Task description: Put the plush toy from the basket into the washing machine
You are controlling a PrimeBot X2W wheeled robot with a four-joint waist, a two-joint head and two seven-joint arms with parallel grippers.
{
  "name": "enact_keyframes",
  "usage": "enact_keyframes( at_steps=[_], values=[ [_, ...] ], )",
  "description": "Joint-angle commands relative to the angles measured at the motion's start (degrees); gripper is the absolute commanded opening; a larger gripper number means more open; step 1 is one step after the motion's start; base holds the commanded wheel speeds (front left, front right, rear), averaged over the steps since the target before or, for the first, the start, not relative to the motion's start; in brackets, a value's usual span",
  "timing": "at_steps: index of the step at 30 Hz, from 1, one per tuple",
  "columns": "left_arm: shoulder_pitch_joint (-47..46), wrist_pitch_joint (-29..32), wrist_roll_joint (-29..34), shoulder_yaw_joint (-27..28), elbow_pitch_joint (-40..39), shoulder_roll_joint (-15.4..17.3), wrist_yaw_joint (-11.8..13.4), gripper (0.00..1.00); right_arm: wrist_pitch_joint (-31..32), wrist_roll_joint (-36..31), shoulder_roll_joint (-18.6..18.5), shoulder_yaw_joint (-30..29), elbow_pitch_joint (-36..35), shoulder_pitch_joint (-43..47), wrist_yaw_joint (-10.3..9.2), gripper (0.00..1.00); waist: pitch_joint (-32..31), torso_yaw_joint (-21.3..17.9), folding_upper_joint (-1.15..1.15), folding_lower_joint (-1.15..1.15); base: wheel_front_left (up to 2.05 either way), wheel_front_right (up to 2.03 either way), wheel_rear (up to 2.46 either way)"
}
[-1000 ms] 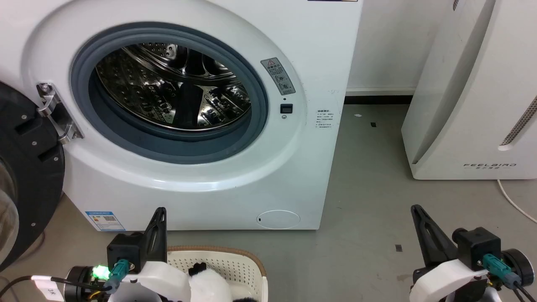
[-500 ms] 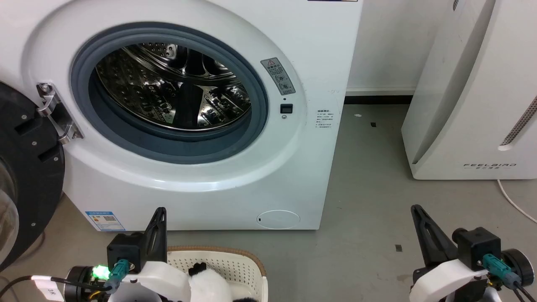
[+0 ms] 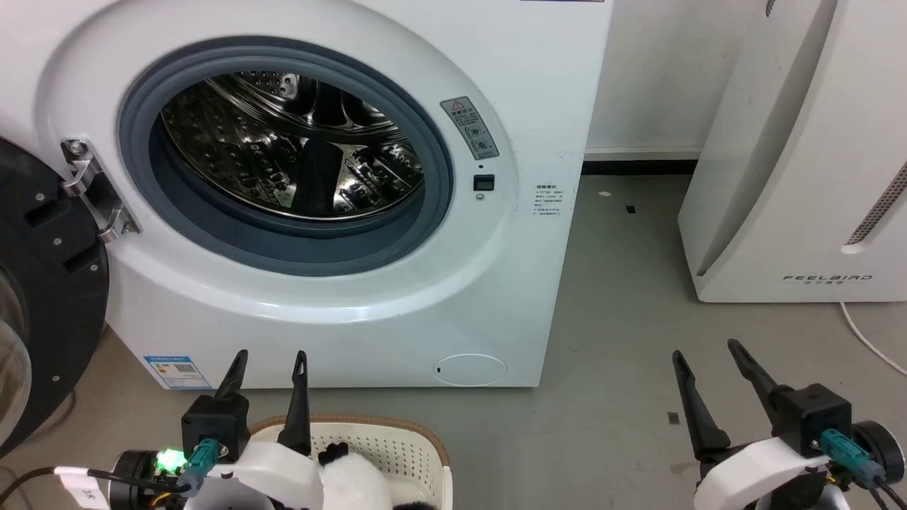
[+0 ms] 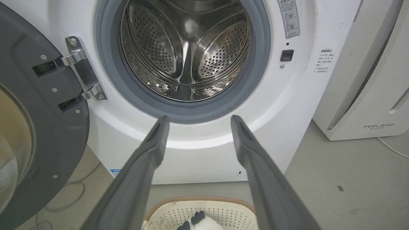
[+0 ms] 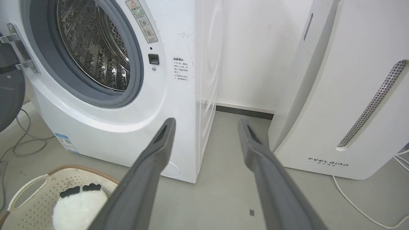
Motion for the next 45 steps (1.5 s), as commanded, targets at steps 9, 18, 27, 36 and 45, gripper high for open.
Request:
enact_keyframes(
  at_steps=[9, 18, 27, 36, 45],
  values=[
    [-0.9, -1.6, -0.4, -0.8, 1.1, 0.0, 0.9, 1.00, -1.5, 1.5, 0.0, -1.2, -0.4, -0.1, 0.00, 1.00, 0.8, 0.1, 0.00, 0.00, 0.00, 0.00, 0.00],
    [-5.2, -2.9, -1.2, -2.3, 10.1, 0.2, -1.1, 1.00, -2.8, 3.3, 0.0, -2.1, -0.8, -1.5, 0.01, 1.00, 4.1, -0.1, 0.00, 0.00, 0.00, 0.00, 0.00],
    [-10.2, -3.6, -3.3, -2.2, 18.8, 0.3, -2.0, 1.00, -3.8, 4.7, 0.0, -2.8, -1.5, -3.6, 0.01, 1.00, 8.9, -0.8, 0.00, 0.00, 0.00, 0.00, 0.00],
    [-14.8, -3.2, -5.0, -2.3, 25.3, 1.0, -2.0, 1.00, -4.9, 5.6, 0.0, -3.8, -2.5, -6.2, 0.01, 1.00, 14.8, -1.1, 0.00, 0.00, 0.00, 0.00, 0.00],
    [-19.6, -1.5, -5.5, -3.7, 30.8, 1.5, -1.5, 1.00, -6.0, 5.9, 0.0, -4.8, -4.3, -8.4, 0.01, 1.00, 21.7, -0.6, 0.00, 0.00, 0.00, 0.00, 0.00]
  ],
)
